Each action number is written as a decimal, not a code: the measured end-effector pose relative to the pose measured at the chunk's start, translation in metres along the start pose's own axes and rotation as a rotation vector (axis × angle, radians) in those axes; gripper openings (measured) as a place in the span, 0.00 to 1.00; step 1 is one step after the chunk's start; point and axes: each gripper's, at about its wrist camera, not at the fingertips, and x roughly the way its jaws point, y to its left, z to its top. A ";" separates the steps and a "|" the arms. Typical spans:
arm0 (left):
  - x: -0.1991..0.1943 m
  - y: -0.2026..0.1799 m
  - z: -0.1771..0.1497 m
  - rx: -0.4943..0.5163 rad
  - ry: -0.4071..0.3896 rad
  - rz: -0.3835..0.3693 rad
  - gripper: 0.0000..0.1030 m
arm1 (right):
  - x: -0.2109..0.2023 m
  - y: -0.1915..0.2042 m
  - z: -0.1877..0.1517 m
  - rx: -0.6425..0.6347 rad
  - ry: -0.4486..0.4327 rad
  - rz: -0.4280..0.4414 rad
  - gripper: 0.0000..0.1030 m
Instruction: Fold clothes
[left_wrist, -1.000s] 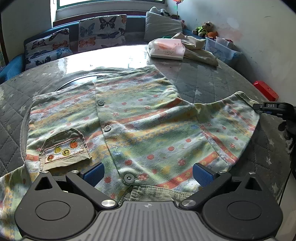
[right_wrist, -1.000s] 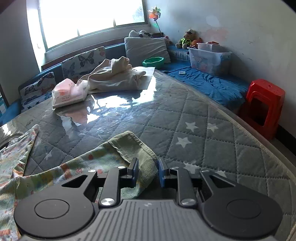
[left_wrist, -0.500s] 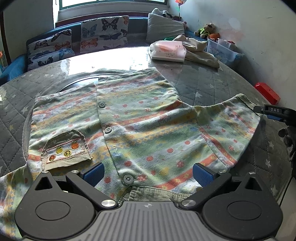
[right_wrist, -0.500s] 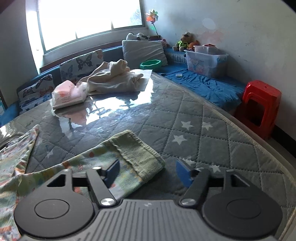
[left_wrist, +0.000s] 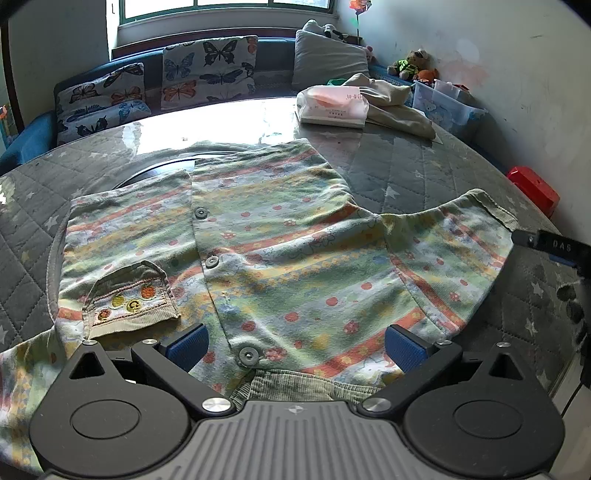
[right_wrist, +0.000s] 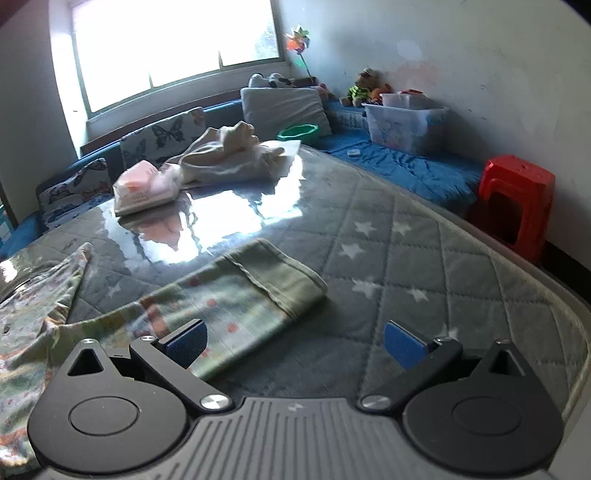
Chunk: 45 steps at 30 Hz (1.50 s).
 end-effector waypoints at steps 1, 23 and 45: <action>0.000 0.000 0.000 -0.001 0.001 0.000 1.00 | 0.000 -0.001 -0.002 0.004 0.003 -0.003 1.00; 0.008 -0.010 0.000 0.026 0.022 -0.035 1.00 | 0.023 -0.012 0.017 0.030 0.008 -0.028 0.78; 0.037 -0.049 0.001 0.139 0.032 -0.062 0.96 | -0.005 0.019 0.054 -0.008 -0.025 0.237 0.08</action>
